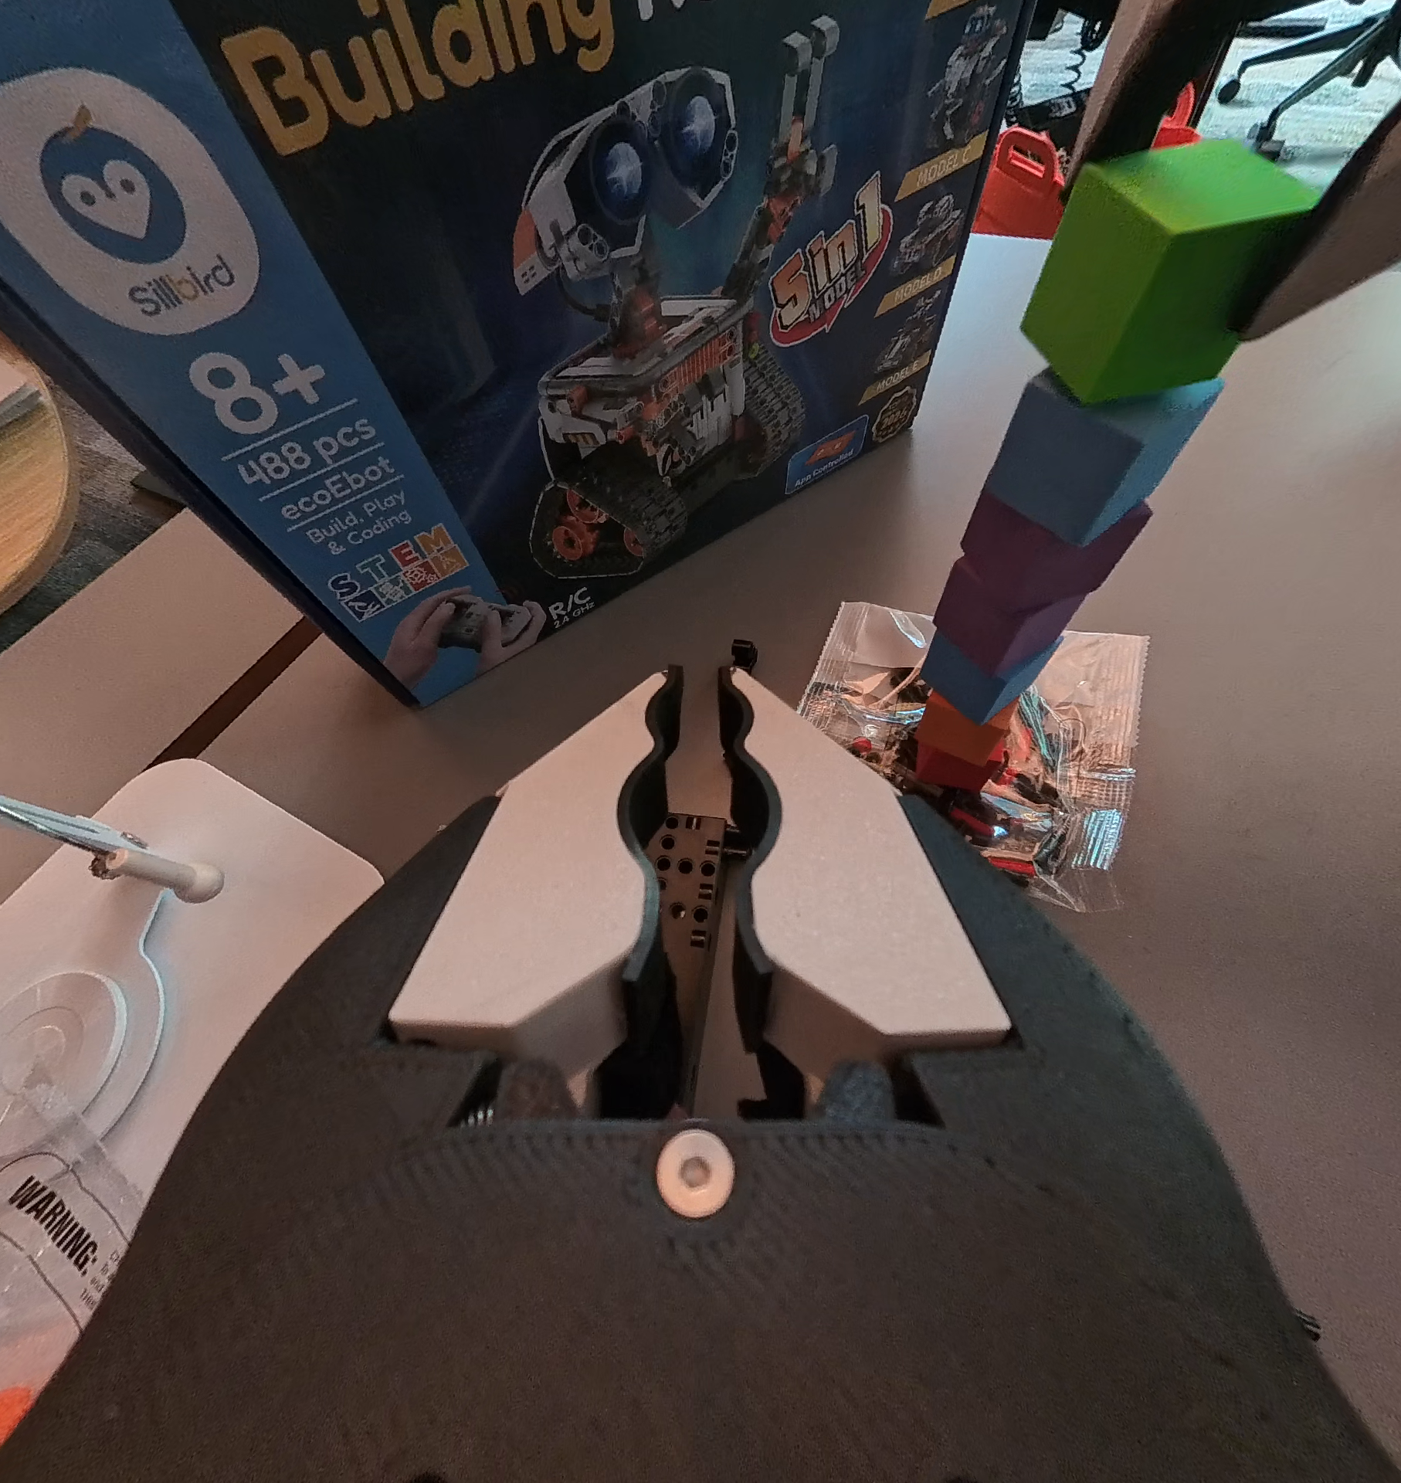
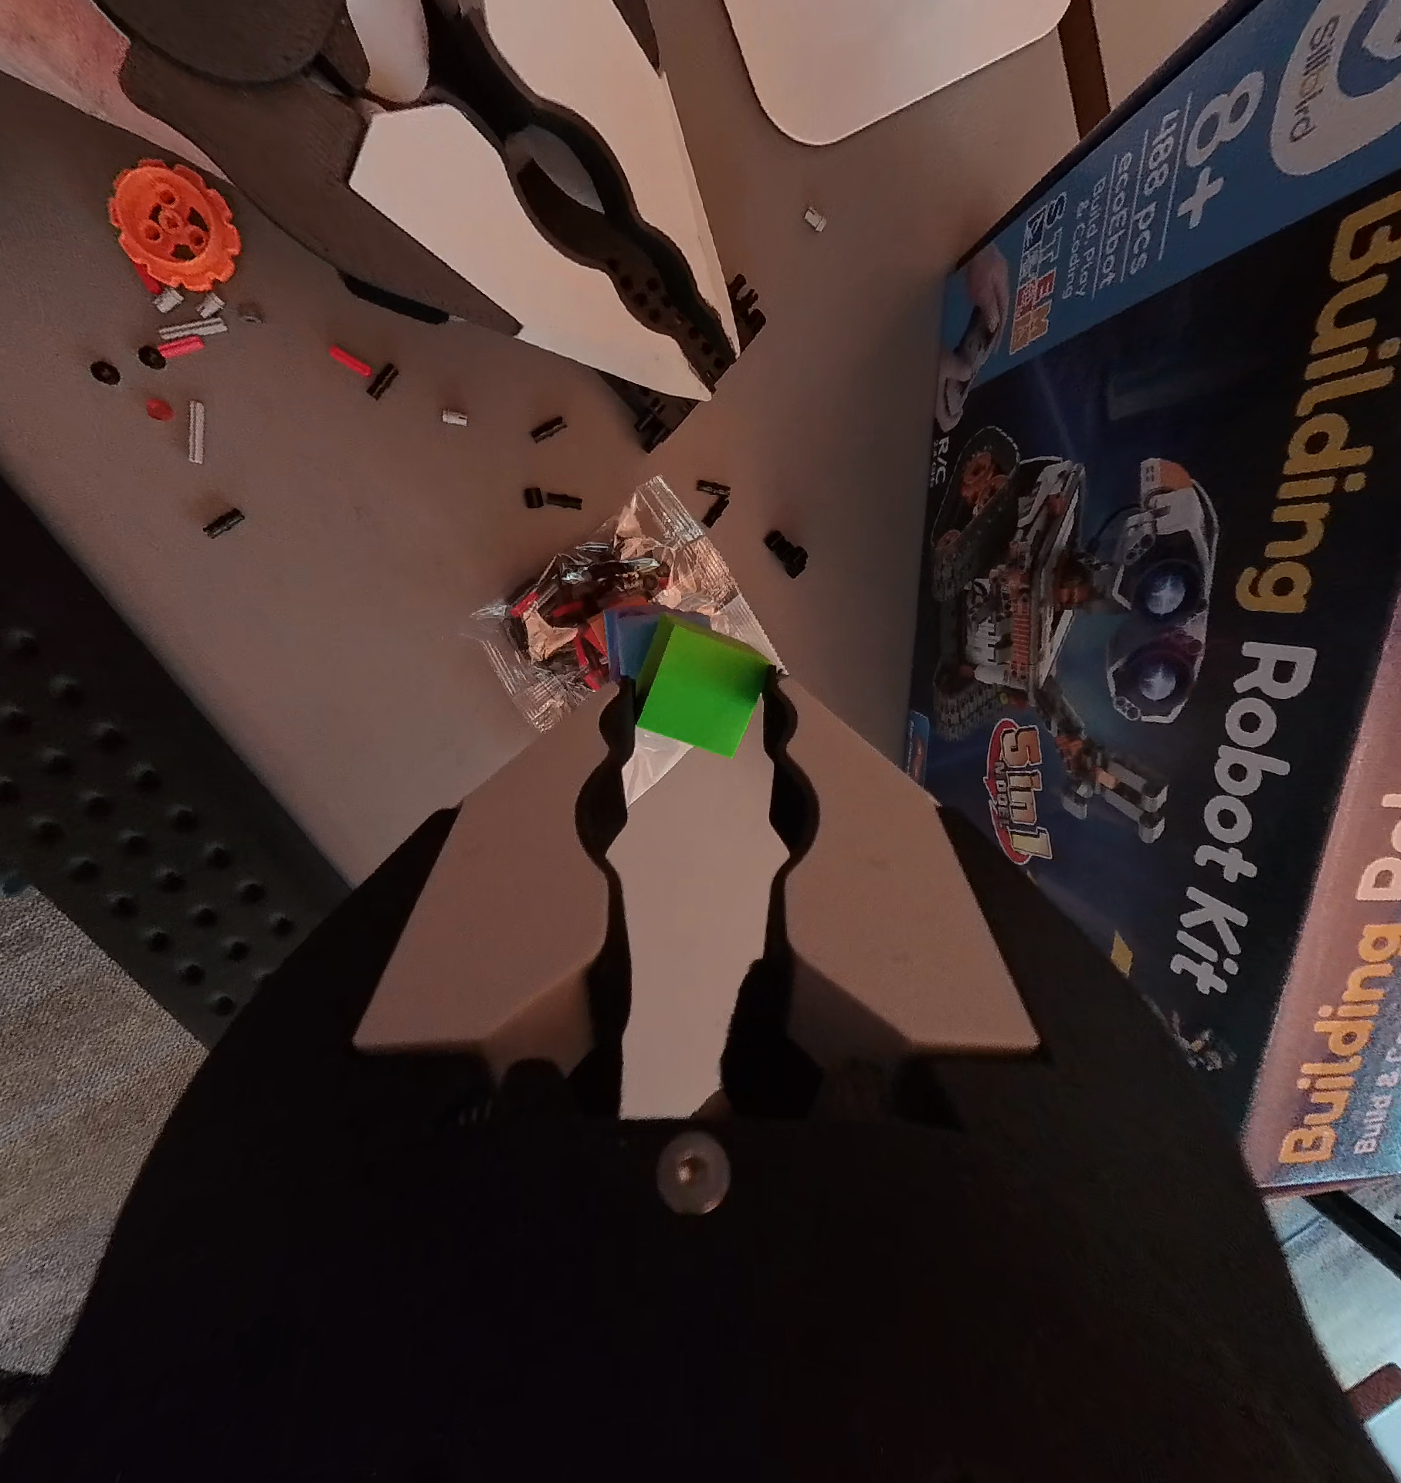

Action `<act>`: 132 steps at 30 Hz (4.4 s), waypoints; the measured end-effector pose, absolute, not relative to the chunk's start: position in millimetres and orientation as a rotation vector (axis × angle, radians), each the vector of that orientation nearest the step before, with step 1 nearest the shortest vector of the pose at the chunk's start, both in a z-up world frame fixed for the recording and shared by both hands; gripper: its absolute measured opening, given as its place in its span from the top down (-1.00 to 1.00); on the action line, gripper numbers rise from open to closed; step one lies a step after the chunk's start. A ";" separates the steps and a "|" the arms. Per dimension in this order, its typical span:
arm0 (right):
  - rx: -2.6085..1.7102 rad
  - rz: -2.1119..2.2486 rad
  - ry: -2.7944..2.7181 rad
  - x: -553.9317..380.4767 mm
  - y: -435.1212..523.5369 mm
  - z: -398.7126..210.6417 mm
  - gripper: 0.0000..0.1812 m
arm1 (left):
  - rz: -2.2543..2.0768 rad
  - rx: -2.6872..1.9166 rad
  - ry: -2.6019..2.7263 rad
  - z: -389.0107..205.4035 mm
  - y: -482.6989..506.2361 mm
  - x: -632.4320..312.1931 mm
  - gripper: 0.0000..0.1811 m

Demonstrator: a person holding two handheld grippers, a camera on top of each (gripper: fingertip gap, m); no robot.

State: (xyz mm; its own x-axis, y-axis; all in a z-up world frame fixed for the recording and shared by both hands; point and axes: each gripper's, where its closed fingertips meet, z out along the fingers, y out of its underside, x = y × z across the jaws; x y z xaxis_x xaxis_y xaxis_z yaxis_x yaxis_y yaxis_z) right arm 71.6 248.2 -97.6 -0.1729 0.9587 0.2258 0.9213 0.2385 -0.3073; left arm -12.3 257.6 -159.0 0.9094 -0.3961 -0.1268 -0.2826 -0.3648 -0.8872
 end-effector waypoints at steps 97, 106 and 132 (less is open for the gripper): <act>-2.087 0.379 -1.355 270.0 305.9 -235.0 0.48 | -0.169 -2.130 0.450 -188.4 262.1 35.9 0.92; -2.201 0.577 -1.171 256.3 323.6 -245.9 0.68 | -0.191 -2.094 0.372 -174.9 261.1 13.1 0.92; -2.181 0.503 -1.167 250.2 320.4 -239.3 0.70 | -0.170 -2.062 0.219 -158.3 251.9 -43.9 0.92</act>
State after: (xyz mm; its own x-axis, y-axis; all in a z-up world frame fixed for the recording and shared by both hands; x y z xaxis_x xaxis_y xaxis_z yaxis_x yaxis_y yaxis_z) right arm 250.2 320.4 -239.3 0.5401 0.8405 -0.0444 0.6097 -0.4271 -0.6677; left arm -43.9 251.9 -158.3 0.9737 -0.2262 0.0284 -0.0838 -0.4713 -0.8780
